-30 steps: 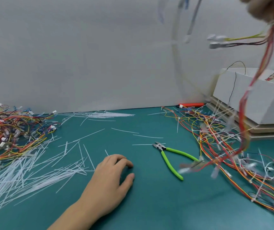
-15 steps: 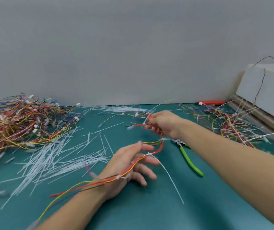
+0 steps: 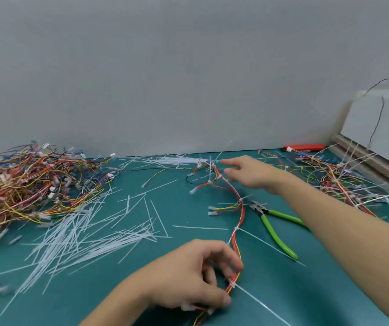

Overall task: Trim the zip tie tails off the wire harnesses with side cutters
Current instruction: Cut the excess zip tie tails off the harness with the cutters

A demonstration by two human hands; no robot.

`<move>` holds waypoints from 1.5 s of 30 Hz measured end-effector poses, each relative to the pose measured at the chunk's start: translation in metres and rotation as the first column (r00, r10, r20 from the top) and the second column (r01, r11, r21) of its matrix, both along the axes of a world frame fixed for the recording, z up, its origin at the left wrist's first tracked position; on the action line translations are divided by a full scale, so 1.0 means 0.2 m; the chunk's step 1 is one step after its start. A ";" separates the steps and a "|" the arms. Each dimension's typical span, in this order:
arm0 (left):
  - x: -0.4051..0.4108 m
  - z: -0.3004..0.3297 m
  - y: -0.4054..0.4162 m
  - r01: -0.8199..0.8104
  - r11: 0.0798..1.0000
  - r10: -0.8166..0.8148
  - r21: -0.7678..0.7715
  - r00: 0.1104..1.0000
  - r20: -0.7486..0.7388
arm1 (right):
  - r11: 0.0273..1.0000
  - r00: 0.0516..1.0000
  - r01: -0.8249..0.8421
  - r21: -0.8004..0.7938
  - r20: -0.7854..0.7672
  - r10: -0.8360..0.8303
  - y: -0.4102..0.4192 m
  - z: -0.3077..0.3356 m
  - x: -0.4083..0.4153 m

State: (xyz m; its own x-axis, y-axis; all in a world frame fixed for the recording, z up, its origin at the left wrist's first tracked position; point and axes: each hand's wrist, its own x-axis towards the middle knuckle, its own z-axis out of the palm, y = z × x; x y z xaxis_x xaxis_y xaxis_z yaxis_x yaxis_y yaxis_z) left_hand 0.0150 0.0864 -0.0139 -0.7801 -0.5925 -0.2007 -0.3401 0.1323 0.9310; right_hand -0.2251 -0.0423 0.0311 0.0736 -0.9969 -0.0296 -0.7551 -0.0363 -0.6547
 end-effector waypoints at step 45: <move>0.01 -0.07 -0.14 -0.397 0.675 0.699 0.622 0.615 -0.365 | 0.924 0.299 -0.231 0.304 0.926 -0.230 0.49 -0.01 -0.10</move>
